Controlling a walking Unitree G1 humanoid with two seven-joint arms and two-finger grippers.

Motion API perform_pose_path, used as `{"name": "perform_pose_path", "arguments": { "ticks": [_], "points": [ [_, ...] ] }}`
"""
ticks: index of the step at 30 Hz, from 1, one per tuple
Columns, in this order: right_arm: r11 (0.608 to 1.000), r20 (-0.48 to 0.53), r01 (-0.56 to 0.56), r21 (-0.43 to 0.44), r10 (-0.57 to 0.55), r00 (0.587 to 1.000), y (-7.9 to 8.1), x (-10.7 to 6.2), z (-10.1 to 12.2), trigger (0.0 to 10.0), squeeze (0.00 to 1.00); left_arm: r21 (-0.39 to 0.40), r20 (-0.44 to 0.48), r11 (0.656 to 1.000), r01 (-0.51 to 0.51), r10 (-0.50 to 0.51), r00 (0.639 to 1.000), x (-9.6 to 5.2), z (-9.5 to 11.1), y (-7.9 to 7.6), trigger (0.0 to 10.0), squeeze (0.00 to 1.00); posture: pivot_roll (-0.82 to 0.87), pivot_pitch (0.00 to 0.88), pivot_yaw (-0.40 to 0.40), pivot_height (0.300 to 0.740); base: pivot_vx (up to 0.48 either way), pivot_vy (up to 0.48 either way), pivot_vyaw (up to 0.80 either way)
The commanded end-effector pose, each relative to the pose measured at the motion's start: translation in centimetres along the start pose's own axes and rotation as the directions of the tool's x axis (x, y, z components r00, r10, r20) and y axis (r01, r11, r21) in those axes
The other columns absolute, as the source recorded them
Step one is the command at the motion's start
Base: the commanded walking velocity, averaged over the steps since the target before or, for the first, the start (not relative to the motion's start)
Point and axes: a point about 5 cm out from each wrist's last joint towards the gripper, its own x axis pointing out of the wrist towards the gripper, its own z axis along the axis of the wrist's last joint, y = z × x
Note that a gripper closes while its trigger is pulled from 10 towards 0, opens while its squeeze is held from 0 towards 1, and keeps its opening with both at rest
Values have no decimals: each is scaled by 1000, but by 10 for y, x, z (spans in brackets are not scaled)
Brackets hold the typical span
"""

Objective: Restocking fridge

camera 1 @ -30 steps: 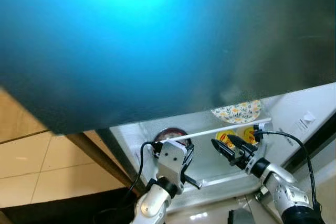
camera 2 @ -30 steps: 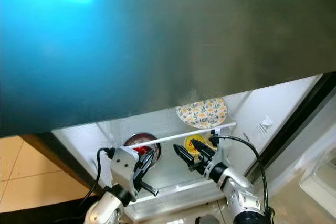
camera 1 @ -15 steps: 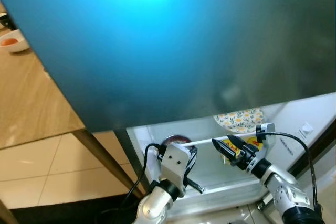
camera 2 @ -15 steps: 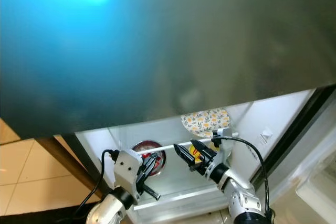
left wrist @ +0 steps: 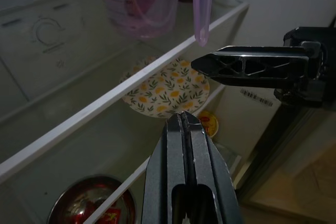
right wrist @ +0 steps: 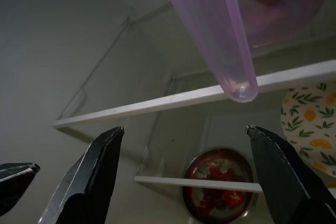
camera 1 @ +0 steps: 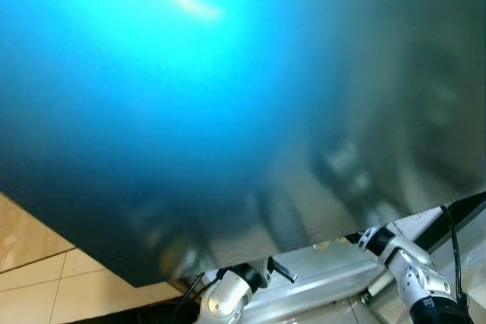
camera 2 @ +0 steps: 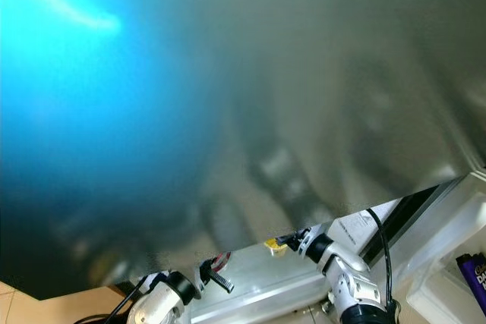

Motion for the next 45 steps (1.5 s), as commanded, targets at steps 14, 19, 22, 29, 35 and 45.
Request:
{"name": "perform_pose_path", "arguments": {
  "ticks": [14, 19, 22, 29, 35, 45],
  "points": [
    [991, -189, 126, 48, -115, 975, -12, -31, -53, 10000, 0, 6, -348, 995, 100, -92, 933, -35, -79, 3, 10000, 0, -46, 93, 47, 740, 0, 0, 0],
    [977, -274, 205, 66, -180, 945, -15, -48, -76, 10000, 0, -20, -448, 999, 44, -48, 893, -52, -101, 14, 10000, 0, -46, 91, 48, 740, 0, 0, 0],
    [959, -335, 275, 63, -239, 911, -18, -60, -89, 10000, 0, -37, -509, 999, -1, -18, 861, -64, -116, 21, 10000, 0, -45, 89, 47, 740, 0, 0, 0],
    [894, -471, 447, 18, -387, 793, -21, -90, -121, 10000, 0, -72, -672, 989, -130, 48, 739, -99, -146, 31, 10000, 0, -42, 82, 43, 740, 0, 0, 0],
    [803, -559, 595, -47, -514, 650, -21, -115, -142, 10000, 0, -108, -772, 949, -295, 107, 626, -132, -162, 37, 10000, 0, -48, 75, 43, 740, 0, 0, 0],
    [732, -607, 678, -63, -567, 556, -16, -140, -159, 10000, 0, -112, -860, 768, -631, 244, 448, -186, -175, 55, 10000, 0, -51, 62, 40, 740, 0, 0, 0]
  ]
}}
